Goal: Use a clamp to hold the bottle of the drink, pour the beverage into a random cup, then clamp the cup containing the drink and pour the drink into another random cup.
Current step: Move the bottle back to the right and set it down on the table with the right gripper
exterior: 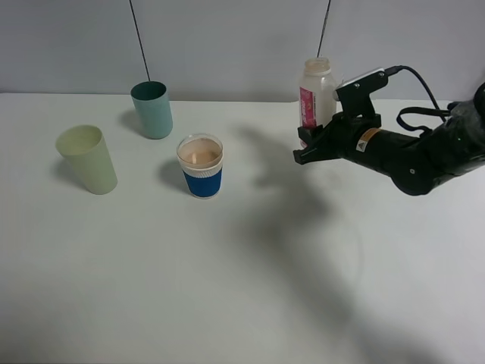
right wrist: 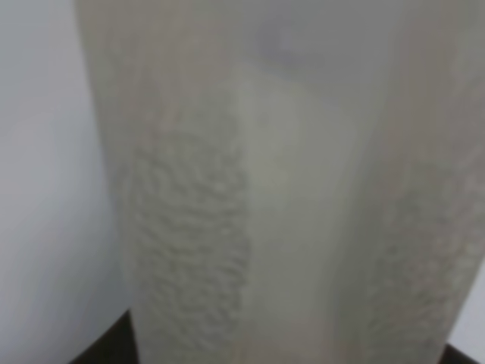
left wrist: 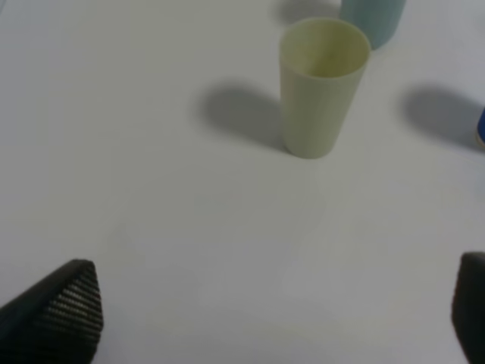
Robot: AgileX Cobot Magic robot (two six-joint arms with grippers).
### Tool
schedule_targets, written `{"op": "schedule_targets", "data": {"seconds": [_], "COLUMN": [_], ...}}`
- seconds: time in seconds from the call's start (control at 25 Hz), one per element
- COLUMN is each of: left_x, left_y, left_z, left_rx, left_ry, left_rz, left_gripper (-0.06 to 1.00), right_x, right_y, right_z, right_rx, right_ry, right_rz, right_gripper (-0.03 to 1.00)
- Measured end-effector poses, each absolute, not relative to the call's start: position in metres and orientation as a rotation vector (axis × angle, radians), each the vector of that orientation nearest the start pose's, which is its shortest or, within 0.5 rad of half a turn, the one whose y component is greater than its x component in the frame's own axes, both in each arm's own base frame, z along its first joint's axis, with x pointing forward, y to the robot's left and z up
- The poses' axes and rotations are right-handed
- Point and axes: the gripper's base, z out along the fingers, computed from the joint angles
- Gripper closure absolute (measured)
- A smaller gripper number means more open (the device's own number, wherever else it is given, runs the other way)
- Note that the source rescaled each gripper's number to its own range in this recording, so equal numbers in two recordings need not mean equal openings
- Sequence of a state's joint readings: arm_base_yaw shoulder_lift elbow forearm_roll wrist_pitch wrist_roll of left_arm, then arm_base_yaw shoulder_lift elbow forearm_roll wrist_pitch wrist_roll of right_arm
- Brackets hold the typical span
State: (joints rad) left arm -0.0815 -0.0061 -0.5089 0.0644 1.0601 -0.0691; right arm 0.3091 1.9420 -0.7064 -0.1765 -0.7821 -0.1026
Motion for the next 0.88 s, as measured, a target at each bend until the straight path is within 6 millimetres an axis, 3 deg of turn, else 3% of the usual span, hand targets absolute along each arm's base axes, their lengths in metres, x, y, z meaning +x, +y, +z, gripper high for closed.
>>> {"op": "schedule_targets", "data": {"seconds": [0.28, 0.88], "left_x": [-0.007, -0.007], "left_y": [0.006, 0.006], "left_z": [0.280, 0.280], "left_rx": [0.009, 0.012], "left_ry": [2.027, 2.027], "left_rz": [-0.018, -0.017], "left_gripper": [0.17, 0.17], "right_x": [0.319, 0.316], "right_y": [0.099, 0.100], "right_z": [0.111, 0.064], "right_rx": [-0.538, -0.551], "right_ry": [1.808, 1.742], "right_rz": [0.167, 0.171], "right_gripper": [0.95, 0.95]}}
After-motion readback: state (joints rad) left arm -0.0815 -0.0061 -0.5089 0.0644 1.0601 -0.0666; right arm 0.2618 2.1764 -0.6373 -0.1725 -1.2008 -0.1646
